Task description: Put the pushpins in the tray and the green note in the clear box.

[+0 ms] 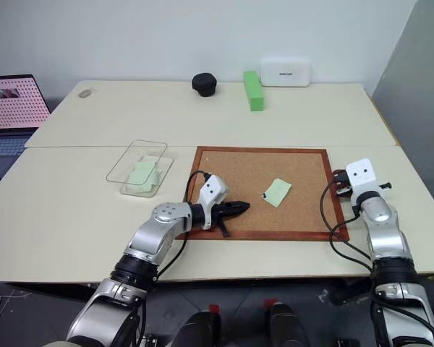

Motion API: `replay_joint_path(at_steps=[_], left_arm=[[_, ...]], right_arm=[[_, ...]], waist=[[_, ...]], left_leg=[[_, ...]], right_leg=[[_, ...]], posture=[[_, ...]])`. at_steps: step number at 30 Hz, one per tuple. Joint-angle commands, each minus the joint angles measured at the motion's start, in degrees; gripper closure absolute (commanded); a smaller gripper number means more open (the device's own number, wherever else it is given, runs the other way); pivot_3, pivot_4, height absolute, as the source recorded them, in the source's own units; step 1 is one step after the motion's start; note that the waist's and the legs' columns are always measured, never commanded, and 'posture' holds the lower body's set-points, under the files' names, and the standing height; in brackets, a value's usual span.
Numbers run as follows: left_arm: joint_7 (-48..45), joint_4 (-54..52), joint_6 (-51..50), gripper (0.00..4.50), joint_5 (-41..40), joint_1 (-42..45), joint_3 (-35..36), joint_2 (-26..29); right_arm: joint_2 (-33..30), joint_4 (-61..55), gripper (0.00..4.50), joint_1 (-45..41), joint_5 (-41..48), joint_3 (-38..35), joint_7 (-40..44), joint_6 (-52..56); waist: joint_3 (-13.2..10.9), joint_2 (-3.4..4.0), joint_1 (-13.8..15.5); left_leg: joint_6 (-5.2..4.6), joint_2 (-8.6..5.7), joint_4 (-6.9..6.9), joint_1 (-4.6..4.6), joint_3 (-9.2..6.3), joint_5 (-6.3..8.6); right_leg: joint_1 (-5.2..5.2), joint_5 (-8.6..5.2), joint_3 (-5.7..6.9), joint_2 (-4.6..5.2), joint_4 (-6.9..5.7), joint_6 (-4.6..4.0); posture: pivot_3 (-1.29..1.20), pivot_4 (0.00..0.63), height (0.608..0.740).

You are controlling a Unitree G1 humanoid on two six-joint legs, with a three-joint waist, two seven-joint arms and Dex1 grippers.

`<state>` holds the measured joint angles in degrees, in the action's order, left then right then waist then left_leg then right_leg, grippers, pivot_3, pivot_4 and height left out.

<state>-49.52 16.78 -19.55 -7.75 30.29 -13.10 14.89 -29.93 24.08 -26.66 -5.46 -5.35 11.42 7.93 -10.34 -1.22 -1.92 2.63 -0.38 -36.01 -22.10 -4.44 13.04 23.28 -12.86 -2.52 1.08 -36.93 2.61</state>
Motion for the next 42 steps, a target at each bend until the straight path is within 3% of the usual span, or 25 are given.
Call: replay_joint_path(at_steps=[1,12,16,18,21,26,42], left_arm=[[0.11,1.53,-1.74,4.50,0.68,-1.02,-1.11,-0.08],[0.08,1.84,-1.94,4.50,0.62,-0.77,-1.04,-0.10],[0.17,2.21,-1.97,4.50,0.65,-0.52,-1.07,-0.32],[0.17,2.23,-2.11,4.50,0.62,-0.43,-1.09,-0.40],[0.08,2.37,-2.40,4.50,0.50,-0.36,-0.97,-0.33],[0.09,2.40,-2.70,4.50,0.50,-0.35,-0.92,-0.25],[0.15,2.31,-2.96,4.50,0.49,0.02,-0.65,0.10]], right_arm=[[-0.78,-0.27,2.81,-1.41,0.22,-0.54,0.46,-1.33],[-0.76,-1.91,0.64,-0.75,0.48,-1.12,0.72,-1.00],[0.25,-4.39,0.64,-0.05,3.06,-1.67,3.21,-0.20],[2.49,-8.32,0.64,0.90,8.82,-2.13,8.27,0.88],[5.25,-15.97,0.64,3.36,15.90,-0.88,15.39,5.86],[9.40,-24.49,0.64,5.29,22.63,2.29,20.21,14.07],[12.60,-19.24,0.64,3.50,17.74,12.12,22.45,12.03]], waist=[[0.00,0.00,0.00],[0.00,0.00,0.01],[0.00,0.00,0.01],[0.00,0.00,0.01],[0.00,0.00,0.00],[0.00,0.00,0.06],[0.01,0.01,0.04]], left_leg=[[0.00,0.00,0.00,0.00,0.00,0.00],[0.00,0.00,0.00,0.00,0.00,0.00],[0.00,0.00,0.00,0.00,0.00,0.00],[0.00,0.00,0.00,0.00,0.00,0.00],[0.00,0.01,0.00,0.02,-0.02,0.00],[0.00,0.00,-0.04,0.01,-0.05,0.00],[0.00,0.02,-0.01,0.06,-0.07,0.00]], right_leg=[[0.00,0.00,0.00,0.00,0.00,0.00],[0.00,0.00,0.00,0.00,0.00,0.00],[0.00,0.00,0.00,0.00,0.00,0.00],[0.00,0.00,0.00,0.00,0.00,0.00],[-0.02,0.01,0.01,-0.01,-0.02,0.01],[-0.04,0.01,0.03,0.01,0.00,0.02],[-0.04,0.00,0.07,-0.01,-0.01,0.00]], posture=[[0.00,0.150,0.740],[0.00,0.150,0.740],[0.00,0.150,0.740],[0.00,0.150,0.740],[0.00,0.150,0.740],[0.00,0.150,0.740],[0.00,0.150,0.740]])
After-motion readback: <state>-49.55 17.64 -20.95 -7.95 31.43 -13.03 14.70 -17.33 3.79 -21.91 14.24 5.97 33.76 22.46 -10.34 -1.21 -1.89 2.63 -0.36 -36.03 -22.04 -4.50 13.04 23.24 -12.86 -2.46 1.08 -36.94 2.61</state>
